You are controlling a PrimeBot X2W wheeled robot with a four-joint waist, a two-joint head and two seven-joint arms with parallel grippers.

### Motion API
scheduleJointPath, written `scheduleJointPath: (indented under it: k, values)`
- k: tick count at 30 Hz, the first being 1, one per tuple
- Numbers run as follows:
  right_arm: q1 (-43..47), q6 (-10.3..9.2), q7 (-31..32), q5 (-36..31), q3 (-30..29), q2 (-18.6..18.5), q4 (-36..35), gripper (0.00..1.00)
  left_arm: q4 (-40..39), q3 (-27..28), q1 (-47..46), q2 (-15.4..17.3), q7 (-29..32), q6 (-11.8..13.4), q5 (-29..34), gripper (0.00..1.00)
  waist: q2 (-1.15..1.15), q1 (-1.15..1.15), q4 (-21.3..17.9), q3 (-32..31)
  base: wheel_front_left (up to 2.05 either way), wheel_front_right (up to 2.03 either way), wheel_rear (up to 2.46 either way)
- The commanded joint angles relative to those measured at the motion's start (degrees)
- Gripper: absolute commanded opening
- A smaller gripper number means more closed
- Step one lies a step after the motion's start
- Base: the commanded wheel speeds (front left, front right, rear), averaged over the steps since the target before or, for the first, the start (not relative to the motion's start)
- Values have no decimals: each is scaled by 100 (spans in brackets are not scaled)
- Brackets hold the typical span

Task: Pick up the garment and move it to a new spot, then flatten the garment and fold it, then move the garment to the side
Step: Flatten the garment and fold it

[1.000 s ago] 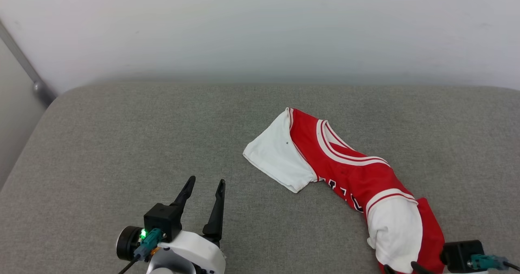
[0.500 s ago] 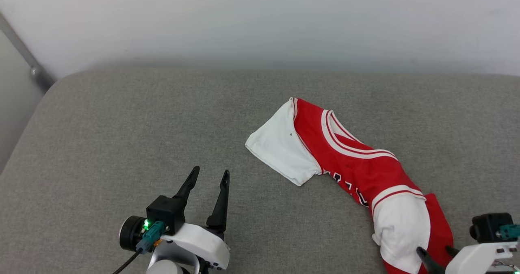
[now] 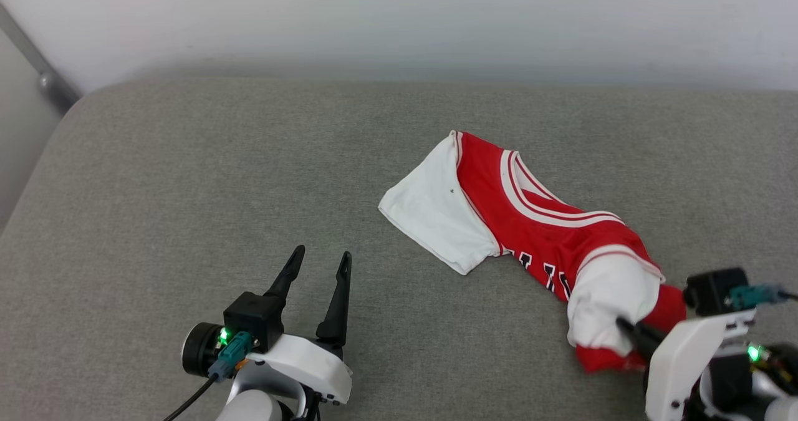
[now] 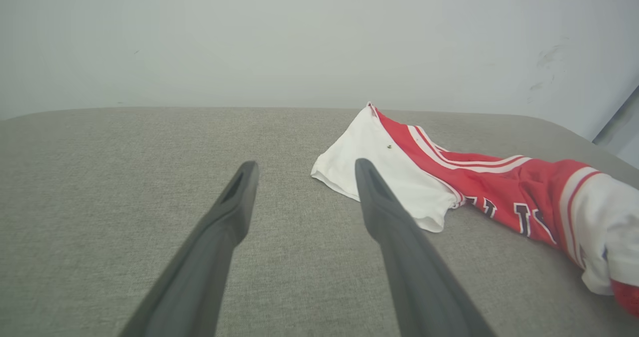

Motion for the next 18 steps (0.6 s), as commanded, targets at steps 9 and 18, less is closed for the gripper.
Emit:
scheduleJointPath:
  k: [9, 18]
  values:
    - [-1448, -3, -145, -210, -557, -383, 21, 0, -63, -37, -266, -20, -46, -51, 44, 100, 0, 0, -165, 290, 0, 0, 0]
    - [-2438, -3, -417, -409, -1854, -526, 1081, 0, -177, -70, -648, -54, -53, -106, 136, 100, 0, 0, -30, 1140, 0, 0, 0]
